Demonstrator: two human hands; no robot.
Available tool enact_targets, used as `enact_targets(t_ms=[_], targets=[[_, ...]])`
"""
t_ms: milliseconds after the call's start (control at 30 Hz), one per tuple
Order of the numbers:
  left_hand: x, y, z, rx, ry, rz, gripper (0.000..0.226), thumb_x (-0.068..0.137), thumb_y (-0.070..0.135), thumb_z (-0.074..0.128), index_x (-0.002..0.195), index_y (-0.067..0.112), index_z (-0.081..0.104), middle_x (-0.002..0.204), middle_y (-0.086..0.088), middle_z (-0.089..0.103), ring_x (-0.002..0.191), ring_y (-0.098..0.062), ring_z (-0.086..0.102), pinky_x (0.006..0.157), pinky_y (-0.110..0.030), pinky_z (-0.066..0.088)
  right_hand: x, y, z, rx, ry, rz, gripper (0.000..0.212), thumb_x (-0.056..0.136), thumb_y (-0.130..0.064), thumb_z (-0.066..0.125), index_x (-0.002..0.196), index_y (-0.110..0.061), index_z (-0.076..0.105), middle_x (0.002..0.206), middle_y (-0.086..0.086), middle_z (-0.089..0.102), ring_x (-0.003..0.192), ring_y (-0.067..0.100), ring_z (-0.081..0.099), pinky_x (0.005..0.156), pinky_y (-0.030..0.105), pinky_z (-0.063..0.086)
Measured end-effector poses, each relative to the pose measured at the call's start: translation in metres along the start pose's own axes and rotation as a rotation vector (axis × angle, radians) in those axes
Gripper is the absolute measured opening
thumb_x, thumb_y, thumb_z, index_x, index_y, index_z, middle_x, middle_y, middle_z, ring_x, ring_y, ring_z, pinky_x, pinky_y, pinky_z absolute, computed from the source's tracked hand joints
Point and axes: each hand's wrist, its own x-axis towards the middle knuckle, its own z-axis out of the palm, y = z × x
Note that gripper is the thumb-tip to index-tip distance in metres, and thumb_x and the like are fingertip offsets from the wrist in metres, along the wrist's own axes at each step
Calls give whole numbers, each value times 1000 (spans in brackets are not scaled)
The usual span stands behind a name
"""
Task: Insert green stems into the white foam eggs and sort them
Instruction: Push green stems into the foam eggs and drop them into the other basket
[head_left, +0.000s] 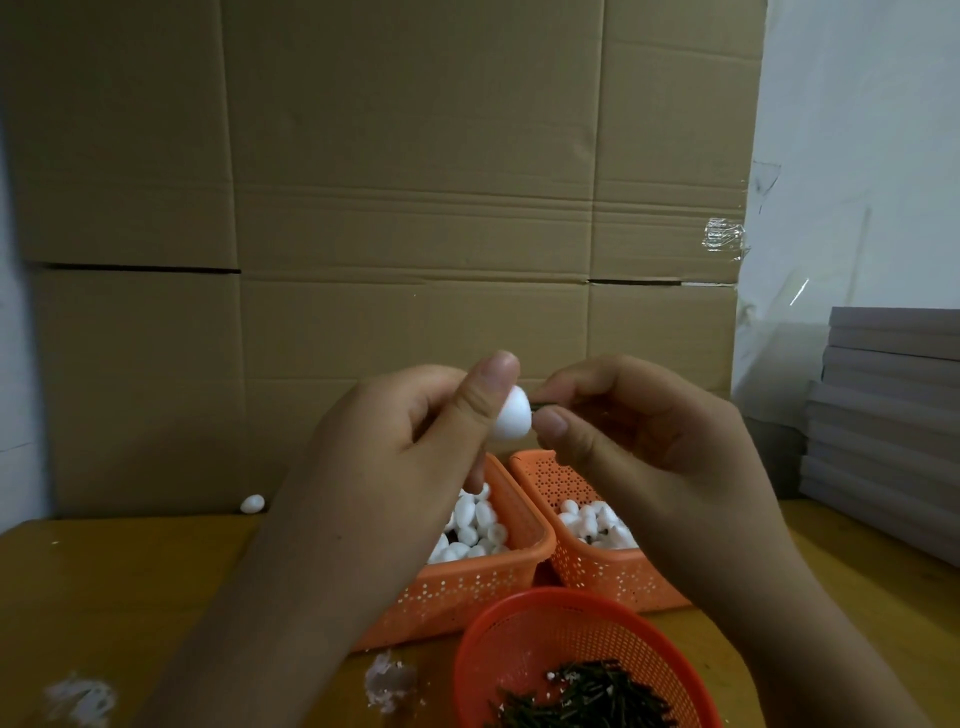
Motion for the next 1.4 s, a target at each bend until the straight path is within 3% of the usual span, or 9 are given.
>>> enact_targets(t_ms=[167,367,600,700,800,933,1033,1167,1400], targets=[[3,-4,-7,-111,110,-2,45,84,68,33,88,41,68,61,1,63,44,-6,52,48,-15,42,2,1,-5,147,113,60,22,78,-34,61,78,-13,68,67,0,68,62,5,63,60,18,51],[5,-3,-12,-145,173,26,43,89,61,36,85,35,70,59,0,62,43,-6,52,47,-10,41,3,1,-5,214,148,87,32,86,-32,52,65,-9,60,56,-2,56,52,3,52,54,12,44],[3,1,-9,-89,57,40,37,85,62,42,85,37,69,62,3,63,46,-2,53,50,-10,43,2,1,-5,224,151,106,46,90,-33,49,52,-6,49,47,1,45,44,11,41,46,18,37],[0,4,-6,-67,-109,46,38,70,71,50,96,48,66,81,15,69,60,0,63,58,-18,51,2,1,-4,232,152,117,47,90,-33,51,50,-7,49,44,3,45,42,12,40,44,19,35],[-3,5,-1,-108,-263,72,35,67,59,67,101,53,63,99,17,69,68,-7,70,65,-18,55,1,1,-2,245,150,116,47,89,-32,53,48,-10,51,43,2,46,40,9,41,43,18,36],[-1,3,1,-79,-186,98,26,73,46,67,98,50,65,94,17,71,65,-7,69,61,-23,54,-1,2,1,223,129,95,50,91,-37,52,50,-8,53,44,4,50,41,10,46,45,19,39],[2,1,-3,-126,-138,93,23,77,48,59,95,39,70,79,12,72,57,-3,65,57,-13,49,1,3,0,229,103,95,38,89,-38,52,66,-10,63,54,3,58,49,8,54,51,18,45],[3,1,-5,-133,-133,90,25,81,50,53,89,36,72,74,8,70,53,-3,62,54,-10,46,2,3,-4,245,19,83,15,81,-21,63,94,-16,69,73,-3,67,67,9,62,63,21,52],[2,1,-3,-184,-128,56,33,80,58,46,92,41,71,76,5,70,54,-6,63,55,-12,48,2,2,-5,217,67,48,7,79,-22,66,83,-19,70,73,-4,68,67,5,63,62,20,51]])
